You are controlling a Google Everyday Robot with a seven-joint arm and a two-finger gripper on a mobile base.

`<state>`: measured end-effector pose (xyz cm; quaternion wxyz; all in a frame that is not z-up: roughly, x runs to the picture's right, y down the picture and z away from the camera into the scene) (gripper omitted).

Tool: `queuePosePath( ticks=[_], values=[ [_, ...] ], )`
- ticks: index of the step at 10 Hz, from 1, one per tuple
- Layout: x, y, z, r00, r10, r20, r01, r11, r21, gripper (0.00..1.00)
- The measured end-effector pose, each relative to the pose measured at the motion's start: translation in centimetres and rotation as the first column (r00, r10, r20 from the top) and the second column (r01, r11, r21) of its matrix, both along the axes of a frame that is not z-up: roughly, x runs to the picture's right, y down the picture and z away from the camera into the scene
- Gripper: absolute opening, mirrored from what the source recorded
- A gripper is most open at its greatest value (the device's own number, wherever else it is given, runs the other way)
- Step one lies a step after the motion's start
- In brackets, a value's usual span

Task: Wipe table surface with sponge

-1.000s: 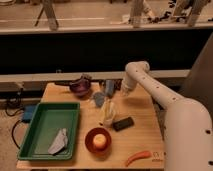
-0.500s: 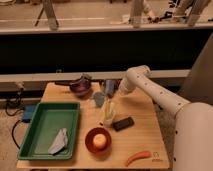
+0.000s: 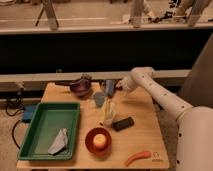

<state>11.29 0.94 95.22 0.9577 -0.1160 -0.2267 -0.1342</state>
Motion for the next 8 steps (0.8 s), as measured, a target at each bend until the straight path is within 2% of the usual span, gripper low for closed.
queuePosePath(
  ticks=[2, 3, 5, 8],
  values=[
    [-0.6, -0.5, 0.2, 0.994, -0.079, 0.075, 0.073, 0.9945, 0.075, 0.80],
    [-0.9, -0.7, 0.3, 0.991, -0.097, 0.090, 0.088, 0.9913, 0.098, 0.80],
    [-1.6, -1.2, 0.4, 0.987, -0.127, 0.102, 0.111, 0.9820, 0.153, 0.80],
    [-3.3, -2.3, 0.5, 0.982, -0.157, 0.108, 0.134, 0.9725, 0.191, 0.80]
  ],
)
